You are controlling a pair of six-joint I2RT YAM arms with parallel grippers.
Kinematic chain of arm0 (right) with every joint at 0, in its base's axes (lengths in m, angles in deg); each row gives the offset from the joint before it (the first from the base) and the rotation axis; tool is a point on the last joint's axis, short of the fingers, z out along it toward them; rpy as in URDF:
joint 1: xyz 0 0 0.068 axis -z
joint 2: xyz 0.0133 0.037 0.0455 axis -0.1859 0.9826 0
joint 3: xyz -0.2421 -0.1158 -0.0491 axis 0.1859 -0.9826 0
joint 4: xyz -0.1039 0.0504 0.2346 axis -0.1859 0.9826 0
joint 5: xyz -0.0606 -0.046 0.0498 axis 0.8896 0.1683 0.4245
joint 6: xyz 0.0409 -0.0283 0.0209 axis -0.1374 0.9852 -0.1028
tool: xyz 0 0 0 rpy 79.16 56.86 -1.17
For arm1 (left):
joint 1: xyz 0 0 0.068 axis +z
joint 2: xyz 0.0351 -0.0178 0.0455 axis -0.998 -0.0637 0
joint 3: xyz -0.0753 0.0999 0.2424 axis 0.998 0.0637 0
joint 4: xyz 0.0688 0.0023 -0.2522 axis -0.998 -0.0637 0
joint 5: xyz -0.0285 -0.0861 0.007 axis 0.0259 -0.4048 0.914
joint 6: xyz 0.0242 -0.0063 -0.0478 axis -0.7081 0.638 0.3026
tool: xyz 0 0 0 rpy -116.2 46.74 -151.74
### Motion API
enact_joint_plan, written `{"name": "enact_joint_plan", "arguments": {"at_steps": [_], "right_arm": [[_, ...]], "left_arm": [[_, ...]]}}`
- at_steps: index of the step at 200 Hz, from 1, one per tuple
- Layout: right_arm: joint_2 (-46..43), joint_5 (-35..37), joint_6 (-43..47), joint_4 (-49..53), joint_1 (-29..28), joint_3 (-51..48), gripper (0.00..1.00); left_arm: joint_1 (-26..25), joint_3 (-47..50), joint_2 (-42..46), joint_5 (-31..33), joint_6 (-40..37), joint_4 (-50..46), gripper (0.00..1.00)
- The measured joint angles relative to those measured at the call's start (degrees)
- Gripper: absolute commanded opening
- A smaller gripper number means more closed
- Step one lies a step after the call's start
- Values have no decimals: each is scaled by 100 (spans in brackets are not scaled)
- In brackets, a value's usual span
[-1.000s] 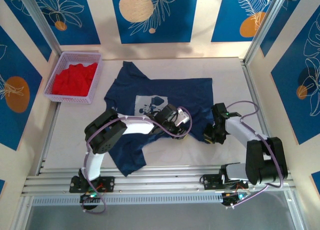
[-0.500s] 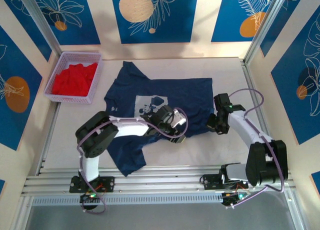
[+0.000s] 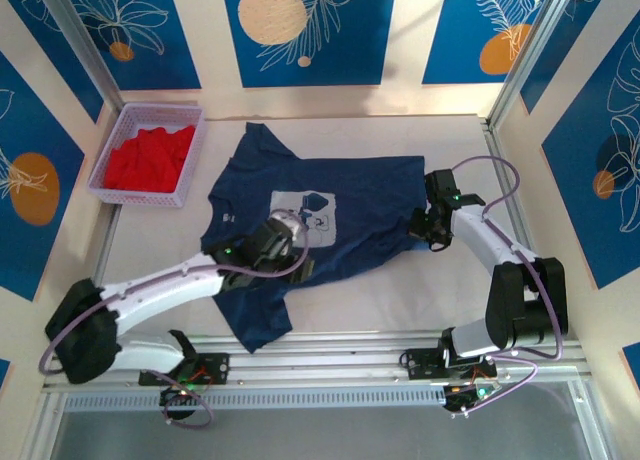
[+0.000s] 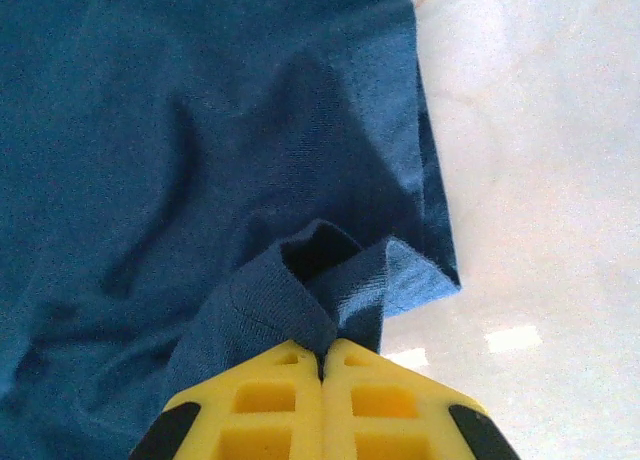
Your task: Fold the inside-out t-shirt
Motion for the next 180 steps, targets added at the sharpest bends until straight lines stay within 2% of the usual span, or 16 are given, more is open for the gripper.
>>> {"name": "enact_joint_plan", "arguments": {"at_steps": [13,27,88,133,180], "right_arm": [[0,-72,44,-63,-4,0,0],[0,-142,76,-118,-4,0,0],[2,-330,103,-332,-4,0,0],[28,-326,98,-420,127,4,0],[428,-199,101,-535,426,330,0]], "left_arm": [[210,254,210,-7,201,-352,67],[455,291,63,-94,282,-435,67],[1110,-789,-2282,-811,127,431,67],[1209,-2297,-3711,-1147,-116,726,67],[1250,-4483,-5222,-1390,-481,492,67]]}}
